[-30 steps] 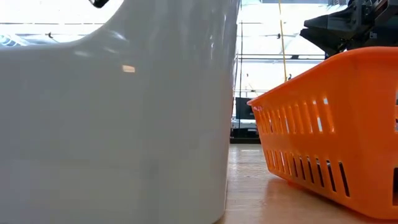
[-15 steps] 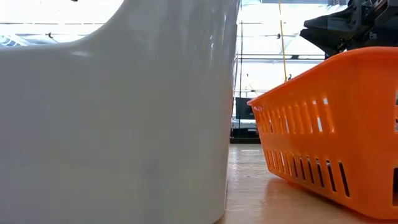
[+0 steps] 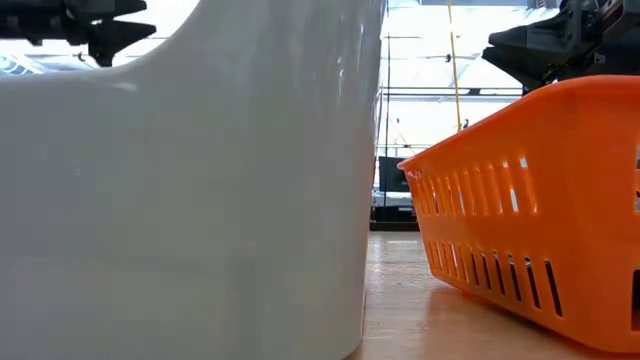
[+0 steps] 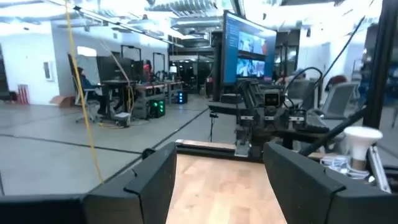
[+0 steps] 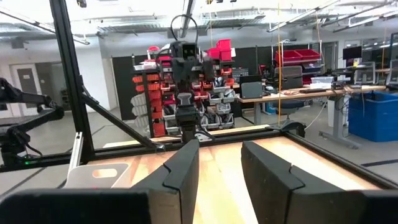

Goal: Pick & Place Office items
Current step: Return to Home Position

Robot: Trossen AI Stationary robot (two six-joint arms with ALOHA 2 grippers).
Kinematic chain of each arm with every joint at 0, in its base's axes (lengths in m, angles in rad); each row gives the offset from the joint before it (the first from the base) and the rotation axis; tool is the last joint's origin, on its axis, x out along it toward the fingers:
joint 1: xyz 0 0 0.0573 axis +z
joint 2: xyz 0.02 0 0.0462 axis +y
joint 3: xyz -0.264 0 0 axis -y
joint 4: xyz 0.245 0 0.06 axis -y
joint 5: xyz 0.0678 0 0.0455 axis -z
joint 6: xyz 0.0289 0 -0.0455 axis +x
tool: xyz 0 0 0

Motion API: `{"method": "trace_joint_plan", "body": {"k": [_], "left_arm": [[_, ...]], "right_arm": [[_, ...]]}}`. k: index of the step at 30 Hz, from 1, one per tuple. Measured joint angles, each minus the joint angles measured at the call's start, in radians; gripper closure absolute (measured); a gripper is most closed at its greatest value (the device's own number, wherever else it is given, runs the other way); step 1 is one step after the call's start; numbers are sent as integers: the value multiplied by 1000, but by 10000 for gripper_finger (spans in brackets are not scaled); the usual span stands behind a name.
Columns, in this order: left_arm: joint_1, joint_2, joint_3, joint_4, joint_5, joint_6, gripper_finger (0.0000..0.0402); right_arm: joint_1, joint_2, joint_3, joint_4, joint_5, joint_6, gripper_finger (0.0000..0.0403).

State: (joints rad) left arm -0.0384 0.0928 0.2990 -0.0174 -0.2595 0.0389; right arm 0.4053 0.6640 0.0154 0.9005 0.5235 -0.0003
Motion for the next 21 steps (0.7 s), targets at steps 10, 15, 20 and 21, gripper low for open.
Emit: {"method": "trace_joint_plan", "body": {"k": [10,15,20,21], "left_arm": [[56,-87,-144,1,155,-79,158],[74,-87,-210,80,190,-107,158],[85,-87,-268,168,217,-113,158],[87,-87,-277,171,218,-117,158]], "right_arm": [[0,-3,0,-1,0,-19,291],[0,-19,0,-2,-1,-41,291],[0,-65,0,-16,-5,-42,291],[0,-74,0,-30,-6,-38,291]]}}
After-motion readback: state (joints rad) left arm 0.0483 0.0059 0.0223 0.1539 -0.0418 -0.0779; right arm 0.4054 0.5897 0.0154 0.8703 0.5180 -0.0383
